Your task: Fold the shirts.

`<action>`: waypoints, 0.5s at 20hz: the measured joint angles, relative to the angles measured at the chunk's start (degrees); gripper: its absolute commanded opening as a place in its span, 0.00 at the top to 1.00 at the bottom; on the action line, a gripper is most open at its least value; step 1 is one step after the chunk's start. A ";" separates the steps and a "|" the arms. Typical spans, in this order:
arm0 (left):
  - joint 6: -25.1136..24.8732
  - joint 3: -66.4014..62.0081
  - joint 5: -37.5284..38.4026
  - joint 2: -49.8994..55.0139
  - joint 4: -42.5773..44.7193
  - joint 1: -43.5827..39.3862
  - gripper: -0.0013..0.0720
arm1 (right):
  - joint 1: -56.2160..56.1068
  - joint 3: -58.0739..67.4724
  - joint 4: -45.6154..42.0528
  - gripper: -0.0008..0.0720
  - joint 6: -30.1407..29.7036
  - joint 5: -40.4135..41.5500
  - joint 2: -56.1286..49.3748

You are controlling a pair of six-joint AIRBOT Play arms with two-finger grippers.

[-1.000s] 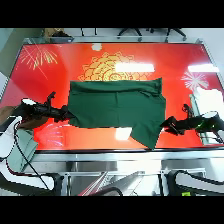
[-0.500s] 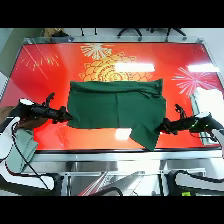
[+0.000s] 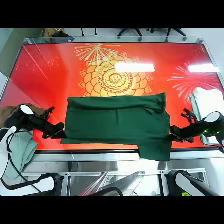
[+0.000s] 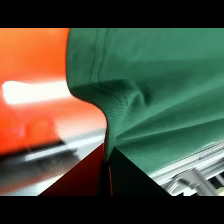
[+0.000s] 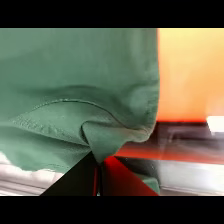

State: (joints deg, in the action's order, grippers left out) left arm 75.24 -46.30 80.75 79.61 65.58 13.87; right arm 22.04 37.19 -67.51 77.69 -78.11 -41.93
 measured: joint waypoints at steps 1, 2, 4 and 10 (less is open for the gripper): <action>0.46 0.74 0.11 -1.07 0.22 0.00 0.97 | 0.00 0.46 -0.20 0.96 0.31 -0.09 1.14; 0.50 0.83 0.26 -2.14 -0.04 0.00 0.97 | 0.00 1.40 0.20 0.96 0.13 0.11 2.05; 0.81 -1.25 0.22 -3.41 -2.05 -0.13 0.97 | 0.00 4.07 3.21 0.96 -1.84 2.25 2.43; 1.99 -18.10 -0.22 2.08 -7.65 -3.72 0.97 | -2.21 16.79 17.18 0.96 -11.19 12.13 -9.16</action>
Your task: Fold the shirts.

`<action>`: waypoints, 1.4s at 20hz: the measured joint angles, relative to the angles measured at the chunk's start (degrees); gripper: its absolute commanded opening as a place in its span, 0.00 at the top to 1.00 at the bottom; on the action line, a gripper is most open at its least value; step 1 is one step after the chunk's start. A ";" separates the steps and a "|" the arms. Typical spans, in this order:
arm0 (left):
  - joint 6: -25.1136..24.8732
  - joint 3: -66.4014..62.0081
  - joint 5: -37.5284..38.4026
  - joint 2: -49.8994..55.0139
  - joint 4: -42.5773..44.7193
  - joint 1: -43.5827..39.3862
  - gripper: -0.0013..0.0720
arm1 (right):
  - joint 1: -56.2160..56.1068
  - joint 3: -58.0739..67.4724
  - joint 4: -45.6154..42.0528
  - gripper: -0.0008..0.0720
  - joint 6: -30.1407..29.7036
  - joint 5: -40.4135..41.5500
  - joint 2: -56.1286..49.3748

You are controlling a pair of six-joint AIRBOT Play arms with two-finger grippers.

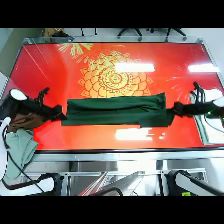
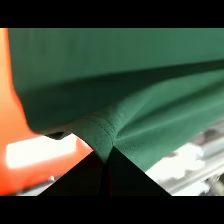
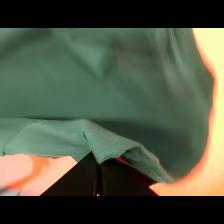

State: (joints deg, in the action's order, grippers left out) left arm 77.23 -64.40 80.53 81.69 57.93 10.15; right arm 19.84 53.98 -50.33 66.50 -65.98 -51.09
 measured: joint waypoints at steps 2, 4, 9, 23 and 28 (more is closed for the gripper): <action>0.87 -6.14 -0.92 4.35 -0.66 -0.98 0.97 | -1.40 5.31 2.56 0.96 -1.81 3.02 -6.69; 1.77 -11.45 -2.12 9.07 -1.09 -1.53 0.97 | -2.78 10.38 4.02 0.96 -3.41 5.55 -13.57; 2.32 -22.25 -4.59 20.35 -2.08 -4.09 0.79 | -5.51 18.12 6.25 0.47 -8.09 11.10 -26.14; 6.47 -43.01 4.87 28.00 -2.05 -4.70 0.03 | -0.79 22.36 -0.87 0.03 -9.55 0.39 -31.47; 7.87 -44.15 7.72 28.04 -2.23 -4.22 0.26 | -2.32 22.27 0.28 0.91 -10.80 -1.29 -35.17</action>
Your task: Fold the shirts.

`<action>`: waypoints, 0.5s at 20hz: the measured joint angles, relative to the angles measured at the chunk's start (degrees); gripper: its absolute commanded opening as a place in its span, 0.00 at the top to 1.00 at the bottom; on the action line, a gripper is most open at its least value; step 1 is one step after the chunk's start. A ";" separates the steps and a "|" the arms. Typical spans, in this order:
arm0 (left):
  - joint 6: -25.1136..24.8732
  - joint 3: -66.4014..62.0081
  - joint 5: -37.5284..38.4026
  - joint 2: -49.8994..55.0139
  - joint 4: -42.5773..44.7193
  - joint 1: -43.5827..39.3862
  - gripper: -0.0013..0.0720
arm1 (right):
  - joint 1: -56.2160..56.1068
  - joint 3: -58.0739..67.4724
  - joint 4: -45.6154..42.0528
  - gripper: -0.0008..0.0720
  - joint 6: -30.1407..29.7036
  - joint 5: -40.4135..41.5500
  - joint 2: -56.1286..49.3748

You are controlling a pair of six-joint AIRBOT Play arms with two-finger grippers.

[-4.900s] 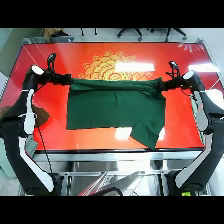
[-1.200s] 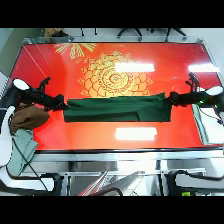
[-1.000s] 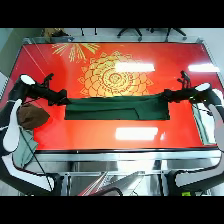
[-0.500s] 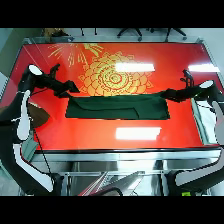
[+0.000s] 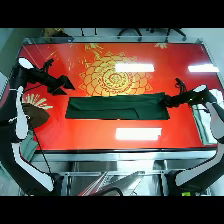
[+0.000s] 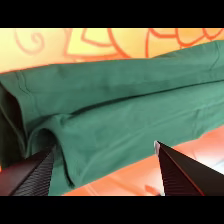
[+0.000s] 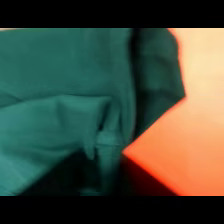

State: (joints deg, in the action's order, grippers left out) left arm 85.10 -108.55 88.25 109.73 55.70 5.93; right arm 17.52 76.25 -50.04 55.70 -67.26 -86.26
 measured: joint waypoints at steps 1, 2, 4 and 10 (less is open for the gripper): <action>0.02 -0.11 0.24 0.00 -0.24 -0.44 0.51 | -0.50 0.00 0.59 0.96 -0.96 -0.57 -0.35; 0.24 -0.15 0.42 0.00 -0.26 -1.09 0.89 | -0.98 0.00 1.11 0.96 -1.81 -0.81 -0.44; 0.07 -0.22 0.31 0.00 -0.33 -3.28 0.97 | -1.77 0.31 1.49 0.96 -3.06 -1.29 0.02; -1.36 -0.24 -6.25 1.68 -0.50 -16.46 0.97 | -0.63 6.34 2.12 0.96 -1.88 -9.27 6.23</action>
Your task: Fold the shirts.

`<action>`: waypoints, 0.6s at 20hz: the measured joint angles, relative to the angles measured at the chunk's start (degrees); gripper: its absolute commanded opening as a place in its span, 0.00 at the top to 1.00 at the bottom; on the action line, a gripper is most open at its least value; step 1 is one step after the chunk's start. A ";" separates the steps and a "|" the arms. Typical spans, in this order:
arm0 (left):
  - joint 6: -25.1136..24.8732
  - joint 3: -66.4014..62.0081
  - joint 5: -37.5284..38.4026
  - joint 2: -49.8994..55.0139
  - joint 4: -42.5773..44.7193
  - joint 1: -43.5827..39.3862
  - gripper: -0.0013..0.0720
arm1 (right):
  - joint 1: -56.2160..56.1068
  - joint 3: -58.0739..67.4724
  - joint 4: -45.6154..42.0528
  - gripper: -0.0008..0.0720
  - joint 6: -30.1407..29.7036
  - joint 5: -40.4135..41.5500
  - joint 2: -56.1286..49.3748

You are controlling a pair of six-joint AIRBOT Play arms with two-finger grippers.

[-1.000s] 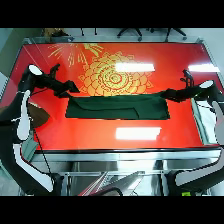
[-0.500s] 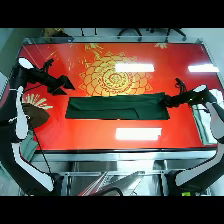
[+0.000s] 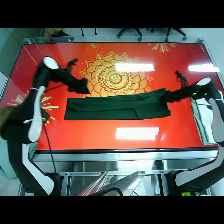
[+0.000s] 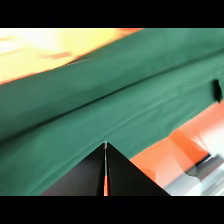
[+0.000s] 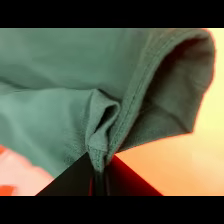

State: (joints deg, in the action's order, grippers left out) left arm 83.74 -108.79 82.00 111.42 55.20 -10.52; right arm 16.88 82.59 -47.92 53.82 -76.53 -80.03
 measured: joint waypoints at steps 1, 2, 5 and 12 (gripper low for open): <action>-0.20 0.00 -1.44 0.96 0.00 -3.02 0.97 | 0.24 1.46 0.59 0.96 0.50 -1.68 1.49; -0.20 0.00 -3.41 2.32 0.00 -6.64 0.97 | 0.44 3.17 1.46 0.96 0.81 -3.48 3.13; -0.17 -0.07 -9.86 6.01 -0.02 -15.72 0.97 | 0.72 8.59 3.58 0.96 2.78 -8.63 7.15; 1.33 -0.17 -27.10 12.39 -6.84 -26.05 0.97 | 0.76 14.97 6.99 0.96 8.61 -16.70 11.93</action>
State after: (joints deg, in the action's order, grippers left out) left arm 85.08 -108.97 54.89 123.81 48.36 -36.58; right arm 17.65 97.56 -40.93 62.43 -93.23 -68.10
